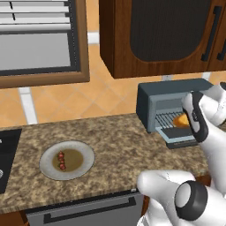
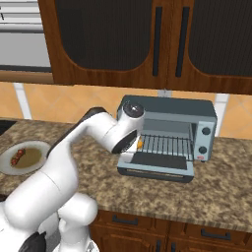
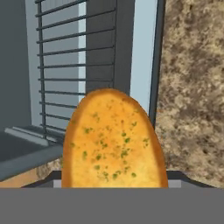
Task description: Pick up the kebab skewer and baguette bread, and place them inside the toaster oven. Close the toaster oven door and start by setting the timer.
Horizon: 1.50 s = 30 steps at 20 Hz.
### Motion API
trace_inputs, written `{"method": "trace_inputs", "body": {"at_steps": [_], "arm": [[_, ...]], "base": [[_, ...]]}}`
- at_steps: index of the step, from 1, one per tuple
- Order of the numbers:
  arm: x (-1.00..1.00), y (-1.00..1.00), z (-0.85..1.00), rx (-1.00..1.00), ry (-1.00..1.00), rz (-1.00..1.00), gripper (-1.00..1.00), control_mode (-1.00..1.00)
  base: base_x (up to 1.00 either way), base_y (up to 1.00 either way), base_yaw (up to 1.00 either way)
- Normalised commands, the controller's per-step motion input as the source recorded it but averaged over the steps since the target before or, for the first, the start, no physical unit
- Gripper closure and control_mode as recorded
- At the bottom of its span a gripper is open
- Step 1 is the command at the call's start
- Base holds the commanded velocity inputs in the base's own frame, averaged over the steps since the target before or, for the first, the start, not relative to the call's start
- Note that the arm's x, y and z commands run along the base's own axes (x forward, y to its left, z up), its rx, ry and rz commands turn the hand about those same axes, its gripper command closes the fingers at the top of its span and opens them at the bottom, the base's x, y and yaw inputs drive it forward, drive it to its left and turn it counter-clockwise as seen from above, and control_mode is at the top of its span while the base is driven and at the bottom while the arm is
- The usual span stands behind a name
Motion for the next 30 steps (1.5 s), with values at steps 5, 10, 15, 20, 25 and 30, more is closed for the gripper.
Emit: {"method": "trace_inputs", "body": {"at_steps": [5, 10, 15, 20, 25, 30], "arm": [[0.55, -0.13, 0.00, 0.05, -0.19, 0.00, 1.00, -1.00], [0.60, -0.18, 0.00, 0.00, -0.01, 0.00, 1.00, -1.00], [0.42, -0.24, -0.03, 0.00, 0.00, 0.00, 1.00, -1.00], [0.39, 0.00, -0.29, 0.00, 0.00, 0.00, 1.00, -1.00], [0.29, -0.01, -0.40, 0.00, 0.00, 0.00, 1.00, -1.00], [0.34, 0.00, -0.12, 0.00, 0.00, 0.00, 1.00, -1.00]], "base": [[0.00, 0.00, 0.00], [0.00, 0.00, 0.00], [0.00, 0.00, 0.00], [0.00, 0.00, 0.00], [0.00, 0.00, 0.00], [0.00, 0.00, 0.00]]}}
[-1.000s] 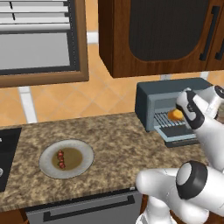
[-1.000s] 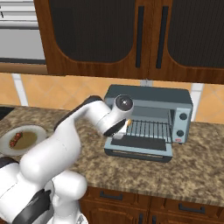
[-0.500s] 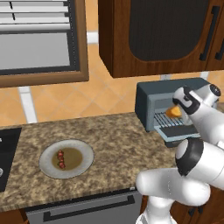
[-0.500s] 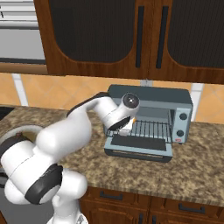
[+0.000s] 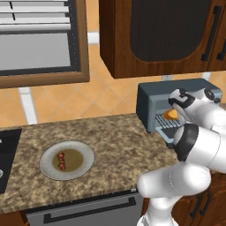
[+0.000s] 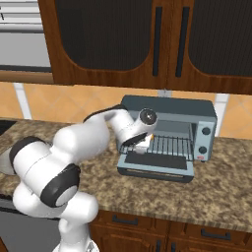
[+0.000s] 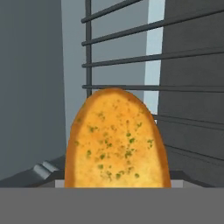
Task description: Pick up the kebab skewer and baguette bread, and place them inside the toaster oven. Close the toaster oven door and start by setting the timer.
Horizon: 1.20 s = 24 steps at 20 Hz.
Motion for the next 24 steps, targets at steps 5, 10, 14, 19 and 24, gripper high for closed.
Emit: {"method": "trace_inputs", "body": {"at_steps": [5, 10, 14, 19, 24], "arm": [[0.39, -0.05, -0.01, 0.00, 0.00, 0.00, 1.00, -1.00], [0.28, -0.10, -0.13, 0.00, 0.00, 0.00, 1.00, -1.00], [0.22, -0.02, 0.00, 0.00, 0.02, 0.00, -1.00, -1.00], [0.02, 0.00, 0.00, 0.00, 0.02, 0.00, -1.00, -1.00], [0.00, 0.00, 0.00, 0.00, 0.00, 0.00, -1.00, -1.00]], "base": [[0.00, 0.00, 0.00], [0.00, 0.00, 0.00], [0.00, 0.00, 0.00], [0.00, 0.00, 0.00], [0.00, 0.00, 0.00]]}}
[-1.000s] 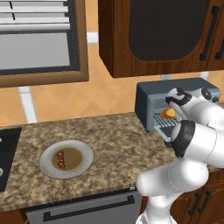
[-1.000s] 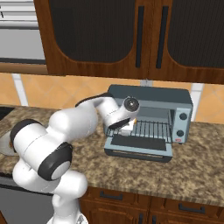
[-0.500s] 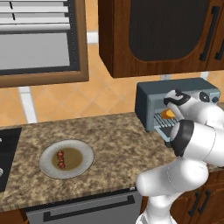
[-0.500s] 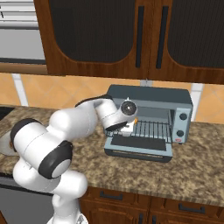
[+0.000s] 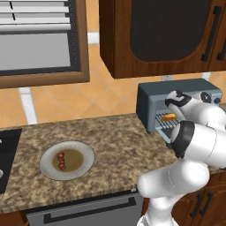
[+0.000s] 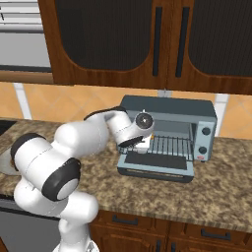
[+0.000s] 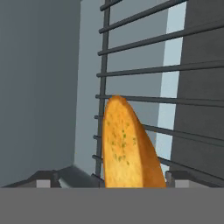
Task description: Pick up the kebab skewer and baguette bread, and place them inside the toaster oven. Close the toaster oven door and start by setting the timer.
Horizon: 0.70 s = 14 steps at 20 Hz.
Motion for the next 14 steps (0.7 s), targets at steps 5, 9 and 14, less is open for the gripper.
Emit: {"method": "trace_inputs", "body": {"at_steps": [5, 9, 14], "arm": [[-0.05, -0.16, 0.01, 0.00, 0.04, 0.00, -1.00, -1.00], [-0.57, -0.51, 0.04, 0.00, 0.05, -0.02, -1.00, -1.00], [-0.67, 0.01, 0.21, -0.03, 0.13, 0.00, -1.00, -1.00]], "base": [[0.00, 0.00, 0.00], [0.00, 0.00, 0.00], [0.00, 0.00, 0.00]]}}
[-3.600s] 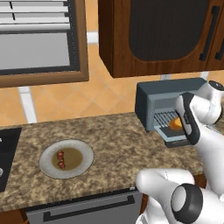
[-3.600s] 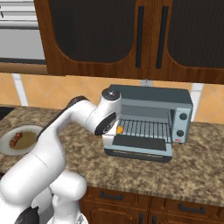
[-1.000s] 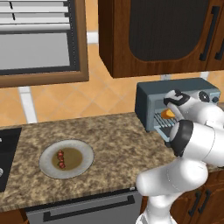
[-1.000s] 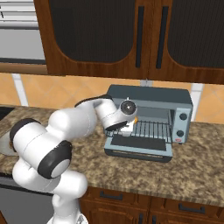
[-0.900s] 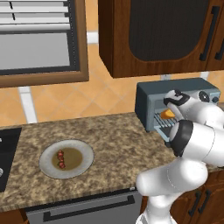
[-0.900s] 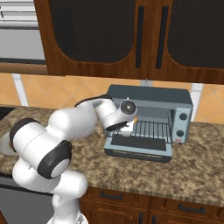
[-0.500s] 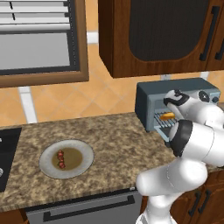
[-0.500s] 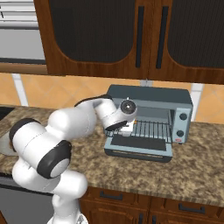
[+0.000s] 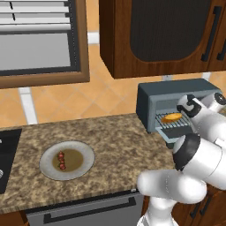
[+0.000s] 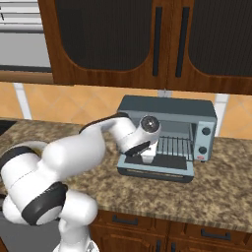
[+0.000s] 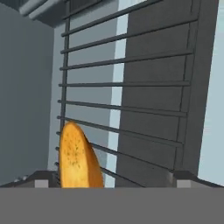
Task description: Pick up the kebab skewer and baguette bread, and place them inside the toaster oven. Close the toaster oven door and start by setting the timer.
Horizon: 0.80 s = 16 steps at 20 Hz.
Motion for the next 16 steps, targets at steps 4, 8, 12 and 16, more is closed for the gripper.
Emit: {"method": "trace_inputs", "body": {"at_steps": [4, 8, 12, 16], "arm": [[-0.49, 0.84, 0.49, -0.10, 0.19, 0.14, -1.00, -1.00], [-0.30, 1.00, 0.26, -0.15, 0.29, 0.39, -1.00, -1.00], [-0.27, 1.00, -0.17, -0.10, 0.22, 0.71, -1.00, -1.00], [-0.31, 1.00, -0.26, -0.10, 0.16, 0.70, -1.00, -1.00]], "base": [[0.00, 0.00, 0.00], [0.00, 0.00, 0.00], [0.00, 0.00, 0.00], [0.00, 0.00, 0.00]]}}
